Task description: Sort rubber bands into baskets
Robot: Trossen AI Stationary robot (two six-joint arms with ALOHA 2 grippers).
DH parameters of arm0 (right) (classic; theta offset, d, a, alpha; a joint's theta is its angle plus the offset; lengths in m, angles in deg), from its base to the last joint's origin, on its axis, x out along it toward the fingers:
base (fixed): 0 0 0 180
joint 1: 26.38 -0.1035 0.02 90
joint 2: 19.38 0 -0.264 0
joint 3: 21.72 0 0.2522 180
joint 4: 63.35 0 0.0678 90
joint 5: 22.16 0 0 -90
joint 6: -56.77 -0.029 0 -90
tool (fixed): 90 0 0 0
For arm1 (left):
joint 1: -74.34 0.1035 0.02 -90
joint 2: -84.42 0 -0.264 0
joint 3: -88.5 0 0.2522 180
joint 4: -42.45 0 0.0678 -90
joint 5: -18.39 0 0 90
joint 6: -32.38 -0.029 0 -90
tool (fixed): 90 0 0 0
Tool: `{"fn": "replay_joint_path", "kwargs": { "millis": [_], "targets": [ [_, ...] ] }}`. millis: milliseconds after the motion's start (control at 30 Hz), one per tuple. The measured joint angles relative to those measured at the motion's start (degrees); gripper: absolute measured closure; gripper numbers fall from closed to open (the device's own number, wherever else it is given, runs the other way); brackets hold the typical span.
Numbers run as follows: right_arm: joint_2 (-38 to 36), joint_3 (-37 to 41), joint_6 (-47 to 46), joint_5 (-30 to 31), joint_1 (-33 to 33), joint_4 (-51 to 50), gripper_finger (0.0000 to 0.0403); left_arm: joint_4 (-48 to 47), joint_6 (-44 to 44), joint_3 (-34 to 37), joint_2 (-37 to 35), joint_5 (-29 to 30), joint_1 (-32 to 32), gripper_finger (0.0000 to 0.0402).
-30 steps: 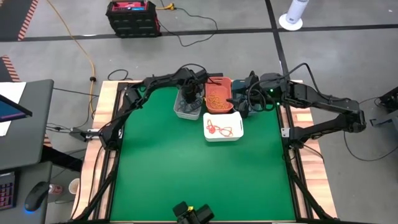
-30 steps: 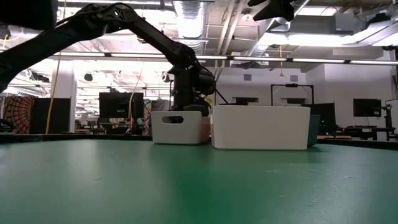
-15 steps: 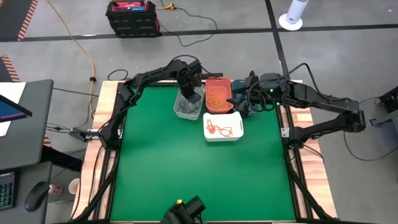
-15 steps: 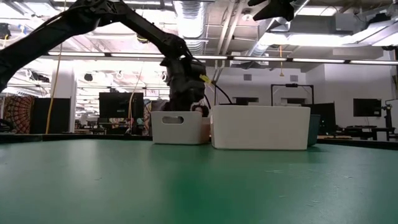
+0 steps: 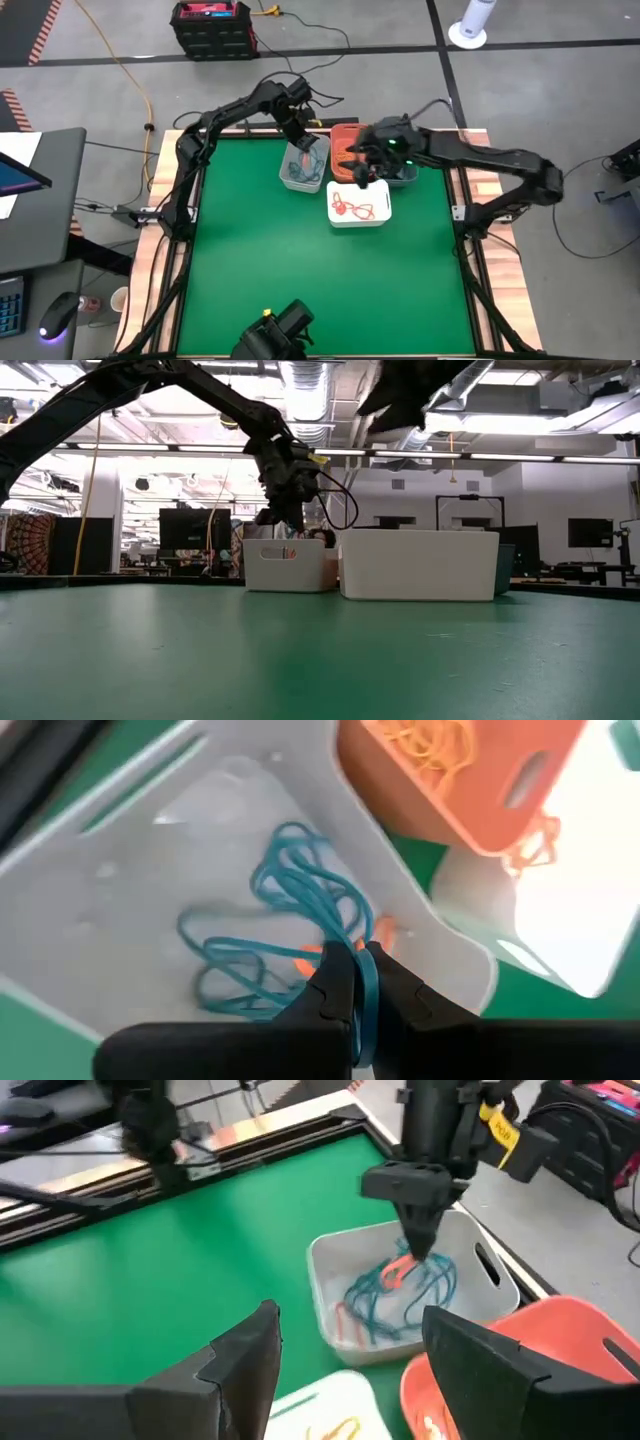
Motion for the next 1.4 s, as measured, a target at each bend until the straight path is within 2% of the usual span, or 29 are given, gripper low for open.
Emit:
{"fn": "replay_joint_path", "kwargs": {
  "millis": [267, 400, 600, 767, 933, 1067, 1400],
  "targets": [
    [12.6, 0.0, -1.3, -0.6, 4.1, 8.5, 0.0133, 0.3, -0.5, 0.0, 0.0, -2.7, 0.4, 0.0401],
    [17.9, 0.0, -1.4, -1.0, 4.8, 11.2, 0.0133, 0.9, 1.0, 0.0, 0.0, -6.1, 1.2, 0.0401],
    [23.2, 0.0, -3.1, -5.1, 5.1, 20.3, 0.0133, 1.2, 2.2, 0.0, 0.0, -11.4, 2.8, 0.0401],
    [25.6, 0.0, -3.3, -5.0, 5.9, 25.3, 0.0133, 1.2, 2.4, 0.0, 0.0, -13.3, 4.1, 0.0401],
    [27.7, 0.1, -2.6, -4.8, 6.7, 25.0, 0.0133, 1.9, 4.4, 0.0, 0.0, -16.4, 4.9, 0.0401],
    [28.1, -0.1, -0.8, -1.5, 6.7, 26.6, 0.0133, 2.7, 6.3, -0.1, 0.0, -18.7, 5.0, 0.0401],
    [28.5, 0.0, 4.9, -0.2, 7.8, 28.6, 0.0138, 9.4, 12.4, -0.1, 0.0, -25.9, 5.3, 0.0401]
  ]
}}
